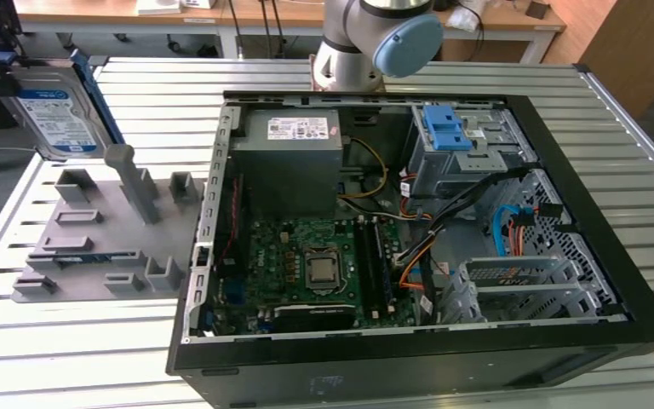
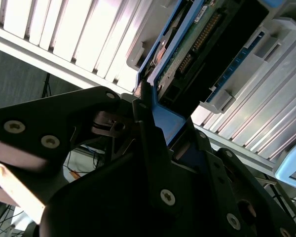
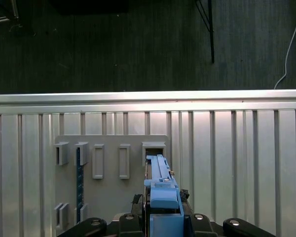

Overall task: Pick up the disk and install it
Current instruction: 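Pick up the disk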

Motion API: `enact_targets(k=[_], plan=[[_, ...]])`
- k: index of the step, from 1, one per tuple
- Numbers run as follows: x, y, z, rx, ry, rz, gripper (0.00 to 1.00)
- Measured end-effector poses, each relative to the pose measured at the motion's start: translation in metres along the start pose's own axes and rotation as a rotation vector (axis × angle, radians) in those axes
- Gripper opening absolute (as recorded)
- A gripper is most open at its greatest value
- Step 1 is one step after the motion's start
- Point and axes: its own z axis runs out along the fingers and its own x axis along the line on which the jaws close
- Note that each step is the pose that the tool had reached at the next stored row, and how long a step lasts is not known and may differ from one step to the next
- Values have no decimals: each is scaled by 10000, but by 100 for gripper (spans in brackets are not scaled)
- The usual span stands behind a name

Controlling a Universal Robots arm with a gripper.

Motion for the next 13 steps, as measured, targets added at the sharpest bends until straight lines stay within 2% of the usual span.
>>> enact_targets(k=[3, 6, 10, 13], plan=[[0, 1, -3, -3, -16, 1, 37], [0, 0, -6, -4, -102, 1, 37], [0, 0, -28, -2, -109, 1, 37], [0, 0, -72, -2, -109, 1, 37]])
